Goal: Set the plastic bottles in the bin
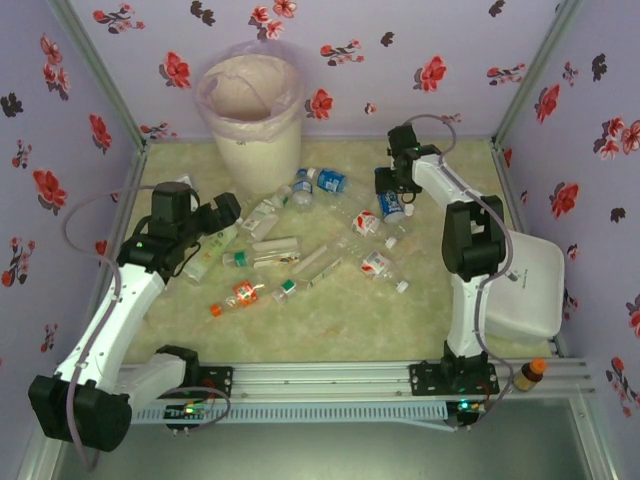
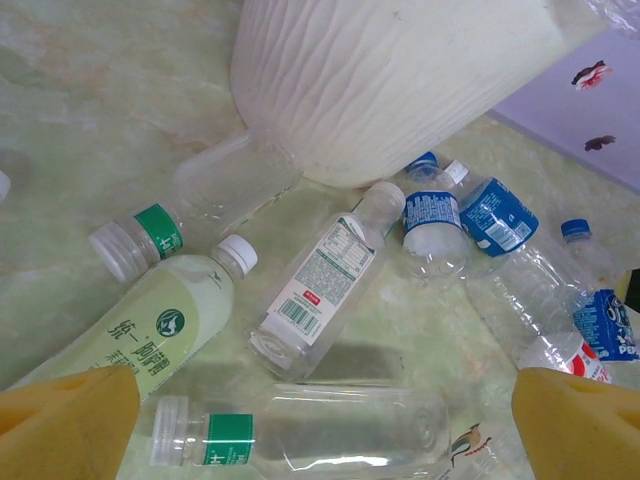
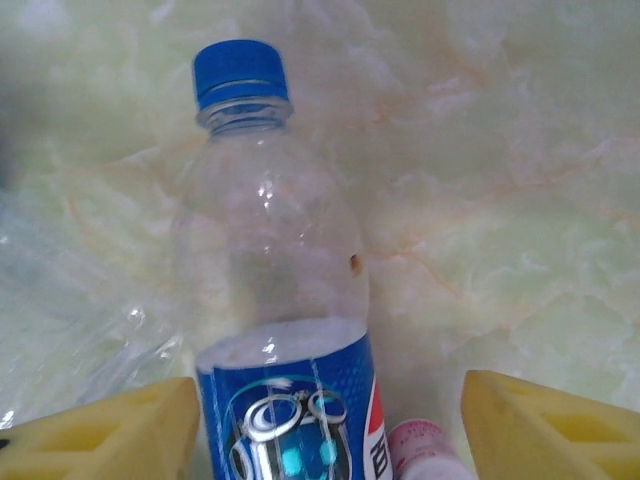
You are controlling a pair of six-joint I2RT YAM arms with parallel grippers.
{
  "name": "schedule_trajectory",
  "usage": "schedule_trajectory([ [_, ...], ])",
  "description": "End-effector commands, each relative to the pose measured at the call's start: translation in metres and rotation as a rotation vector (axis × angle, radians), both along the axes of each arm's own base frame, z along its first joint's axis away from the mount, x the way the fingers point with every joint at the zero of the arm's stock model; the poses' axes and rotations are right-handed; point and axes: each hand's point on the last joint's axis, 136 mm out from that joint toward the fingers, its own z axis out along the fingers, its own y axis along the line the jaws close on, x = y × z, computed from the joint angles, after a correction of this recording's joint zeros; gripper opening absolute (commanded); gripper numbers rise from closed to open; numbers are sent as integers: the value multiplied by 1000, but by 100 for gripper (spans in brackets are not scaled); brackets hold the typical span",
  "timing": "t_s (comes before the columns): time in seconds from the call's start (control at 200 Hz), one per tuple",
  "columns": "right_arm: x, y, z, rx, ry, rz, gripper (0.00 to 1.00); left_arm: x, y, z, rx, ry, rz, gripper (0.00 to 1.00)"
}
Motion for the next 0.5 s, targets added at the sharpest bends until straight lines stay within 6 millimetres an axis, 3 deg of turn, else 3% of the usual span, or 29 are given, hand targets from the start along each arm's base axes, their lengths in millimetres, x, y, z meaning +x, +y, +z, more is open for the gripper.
schedule_trajectory([
  [0.0, 3, 7, -6, 34, 33, 22, 76, -1, -3, 0, -26, 2, -1, 96],
  [0.215, 20, 15, -21, 69, 27, 33, 75, 5, -7, -2, -27, 12, -7, 96],
  [0.49, 31, 21, -19, 128, 28, 21, 58, 2, -9, 5, -34, 10, -16, 95],
])
